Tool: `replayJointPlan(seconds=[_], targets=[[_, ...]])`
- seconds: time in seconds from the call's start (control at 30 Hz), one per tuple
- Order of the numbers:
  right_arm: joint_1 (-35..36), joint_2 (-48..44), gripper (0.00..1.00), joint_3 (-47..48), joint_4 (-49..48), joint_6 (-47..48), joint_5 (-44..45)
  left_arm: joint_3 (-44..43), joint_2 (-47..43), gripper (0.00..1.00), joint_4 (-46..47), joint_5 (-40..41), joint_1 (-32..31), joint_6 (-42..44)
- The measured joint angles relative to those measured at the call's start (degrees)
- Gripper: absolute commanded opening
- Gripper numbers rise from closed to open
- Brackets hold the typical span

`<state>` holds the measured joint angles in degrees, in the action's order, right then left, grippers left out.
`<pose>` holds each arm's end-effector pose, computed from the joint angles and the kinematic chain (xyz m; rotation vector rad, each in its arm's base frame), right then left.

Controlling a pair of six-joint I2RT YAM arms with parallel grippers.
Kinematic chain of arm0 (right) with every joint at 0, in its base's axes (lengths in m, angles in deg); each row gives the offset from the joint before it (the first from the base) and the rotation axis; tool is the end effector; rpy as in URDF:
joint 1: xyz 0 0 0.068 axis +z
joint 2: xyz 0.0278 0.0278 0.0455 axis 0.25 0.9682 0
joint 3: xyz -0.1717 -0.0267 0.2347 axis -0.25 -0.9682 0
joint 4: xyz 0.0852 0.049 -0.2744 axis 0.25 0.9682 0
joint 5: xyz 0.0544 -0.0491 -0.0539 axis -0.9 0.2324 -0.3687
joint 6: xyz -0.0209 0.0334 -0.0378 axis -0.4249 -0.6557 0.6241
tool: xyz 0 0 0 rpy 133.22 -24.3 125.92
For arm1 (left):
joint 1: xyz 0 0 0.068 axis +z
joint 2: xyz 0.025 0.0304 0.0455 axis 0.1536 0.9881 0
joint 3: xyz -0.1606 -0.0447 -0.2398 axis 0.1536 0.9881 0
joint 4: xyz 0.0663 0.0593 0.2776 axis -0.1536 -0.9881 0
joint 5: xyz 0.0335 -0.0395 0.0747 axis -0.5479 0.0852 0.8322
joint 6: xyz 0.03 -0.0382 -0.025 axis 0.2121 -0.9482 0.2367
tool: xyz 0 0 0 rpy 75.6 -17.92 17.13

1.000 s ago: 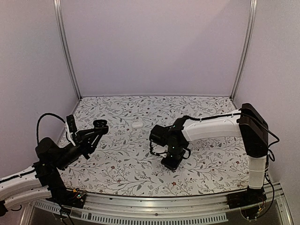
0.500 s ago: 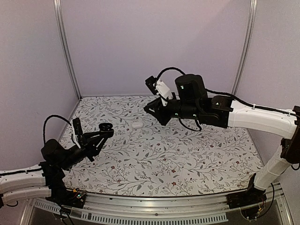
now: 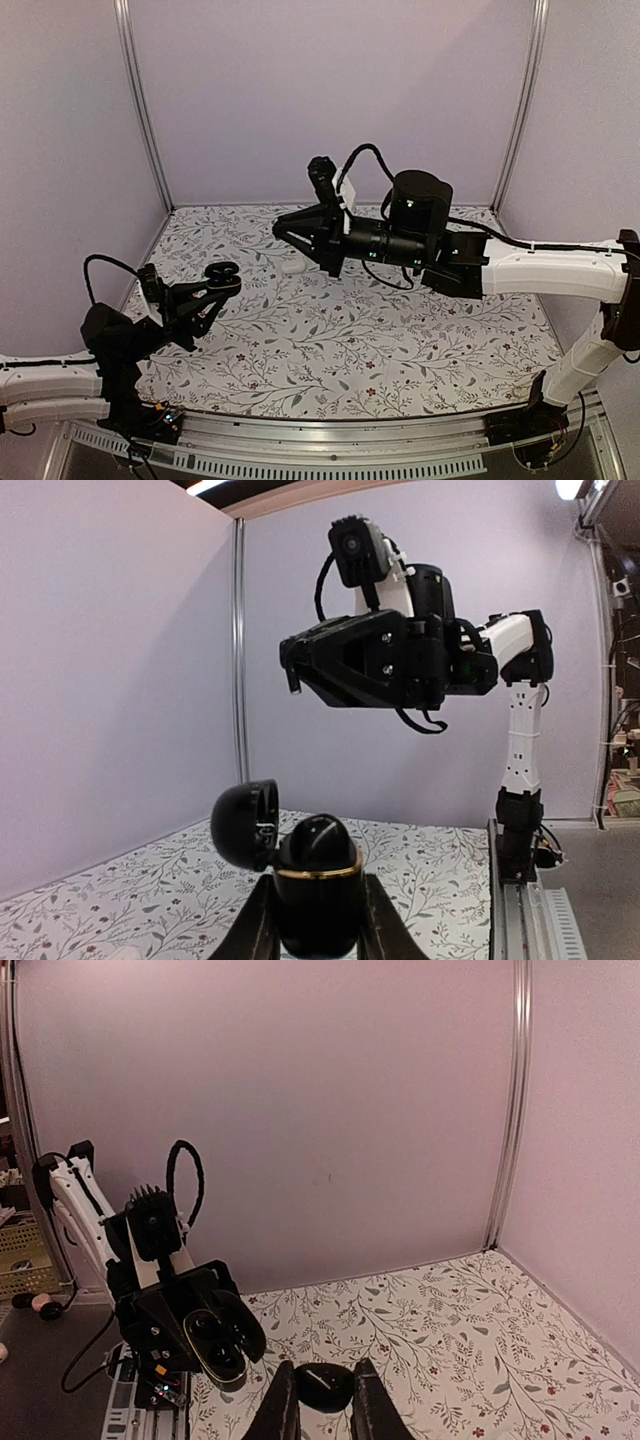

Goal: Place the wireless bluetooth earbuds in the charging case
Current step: Place the right earbud in the right side groove of the charging case.

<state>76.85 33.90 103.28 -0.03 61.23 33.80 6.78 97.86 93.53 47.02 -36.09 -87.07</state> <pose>0.1822 0.3669 0.3684 -1.0362 1.2808 1.0189 0.1041 -0.1196 0.2137 0.6441 1.0818 -1.0124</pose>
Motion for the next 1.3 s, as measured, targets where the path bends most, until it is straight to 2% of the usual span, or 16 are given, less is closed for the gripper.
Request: replayJointPlan(seconds=[0.43, 0.73, 1.3], targets=[[5.1, 3.7, 0.06, -1.2, -13.6, 0.1, -2.8, -0.3, 3.8, 0.0, 4.3, -0.1, 0.0, 1.2], [5.6, 7.8, 0.06, -1.2, -15.0, 0.2, -3.0, -1.6, 4.1, 0.0, 5.9, -0.1, 0.0, 1.0], [6.3, 9.9, 0.06, -1.1, -18.1, -1.4, -2.0, -2.1, 5.3, 0.0, 7.0, -0.3, 0.0, 0.9]])
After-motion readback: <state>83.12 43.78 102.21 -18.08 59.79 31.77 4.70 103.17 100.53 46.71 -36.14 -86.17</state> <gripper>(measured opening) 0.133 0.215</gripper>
